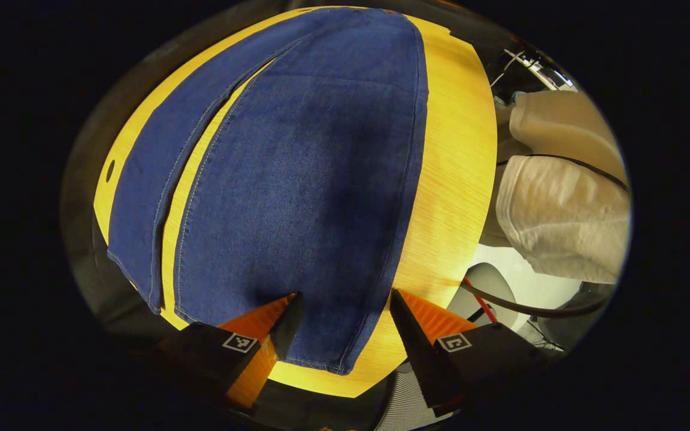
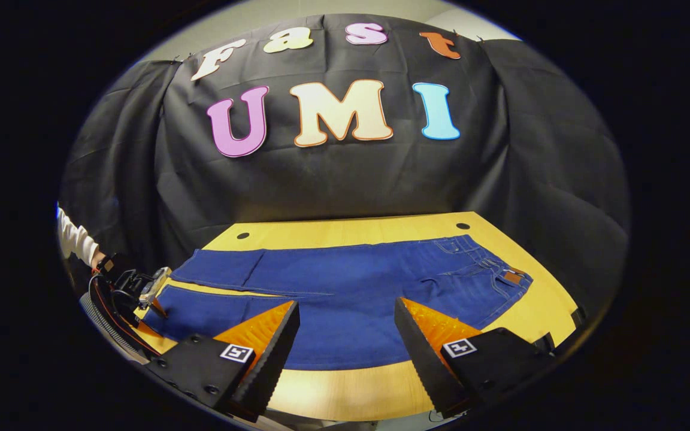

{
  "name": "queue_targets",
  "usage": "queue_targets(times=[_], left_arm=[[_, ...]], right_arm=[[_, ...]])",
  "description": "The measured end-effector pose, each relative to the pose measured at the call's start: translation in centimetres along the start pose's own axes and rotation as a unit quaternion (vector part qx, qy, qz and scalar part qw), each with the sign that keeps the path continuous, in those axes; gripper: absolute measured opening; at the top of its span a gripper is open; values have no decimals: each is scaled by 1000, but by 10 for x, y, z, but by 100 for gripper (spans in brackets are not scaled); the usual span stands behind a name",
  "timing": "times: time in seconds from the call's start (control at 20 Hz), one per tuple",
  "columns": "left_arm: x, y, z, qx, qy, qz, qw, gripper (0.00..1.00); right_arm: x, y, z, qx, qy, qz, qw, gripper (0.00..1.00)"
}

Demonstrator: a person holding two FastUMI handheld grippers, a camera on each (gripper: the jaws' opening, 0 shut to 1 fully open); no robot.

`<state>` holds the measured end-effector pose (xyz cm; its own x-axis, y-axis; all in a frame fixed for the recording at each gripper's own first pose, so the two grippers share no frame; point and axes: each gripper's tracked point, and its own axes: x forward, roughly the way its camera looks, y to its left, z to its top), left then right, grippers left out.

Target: Grasp the waist and the cuffs of the jeans and fold them to make the two legs overlap; first hold the waist and fold one-third of the jeans toward the cuffs, then hold the cuffs and fold the remaining one-third in the same direction to finish folding.

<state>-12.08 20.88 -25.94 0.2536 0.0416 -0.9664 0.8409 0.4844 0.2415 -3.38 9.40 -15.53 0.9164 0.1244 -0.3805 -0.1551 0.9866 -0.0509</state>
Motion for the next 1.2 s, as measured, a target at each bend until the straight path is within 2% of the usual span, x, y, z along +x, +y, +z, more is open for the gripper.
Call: queue_targets(times=[0.05, 0.1, 0.15, 0.25, 0.45, 0.5, 0.6, 0.8, 0.9, 1.05, 1.2], left_arm=[[1, 1, -1, -3, -1, 2, 1000, 89], [-1, 3, -2, -6, -1, 3, 1000, 84], [-1, 5, -3, -12, 0, 4, 1000, 74], [-3, 8, -4, -10, 0, 5, 1000, 60], [-1, 5, -7, 14, -8, 5, 1000, 9], [0, 5, -5, 11, -9, 5, 1000, 5], [0, 5, -6, 5, -7, -1, 1000, 3], [-2, 7, -6, 8, 11, -17, 1000, 2], [-2, 9, -7, 4, 17, -25, 1000, 2], [-1, 9, -5, -22, 19, -35, 999, 2], [-2, 9, -6, -40, 31, -37, 998, 2]], right_arm=[[1, 1, 1, 0, 1, 3, 1000, 94], [1, 2, 1, 1, 1, 7, 1000, 98], [2, 2, 3, 0, 1, 9, 1000, 98], [2, -1, 7, -4, 1, 9, 1000, 98], [2, -15, 2, -22, 17, 7, 1000, 99], [2, -18, -6, -34, 29, 12, 999, 99], [3, -32, -21, -78, 64, 20, 995, 96], [5, -58, -35, -168, 121, 59, 977, 99], [9, -67, -44, -199, 151, 90, 964, 99], [25, -89, -55, -245, 205, 128, 939, 99], [46, -115, -62, -254, 257, 149, 920, 100]])
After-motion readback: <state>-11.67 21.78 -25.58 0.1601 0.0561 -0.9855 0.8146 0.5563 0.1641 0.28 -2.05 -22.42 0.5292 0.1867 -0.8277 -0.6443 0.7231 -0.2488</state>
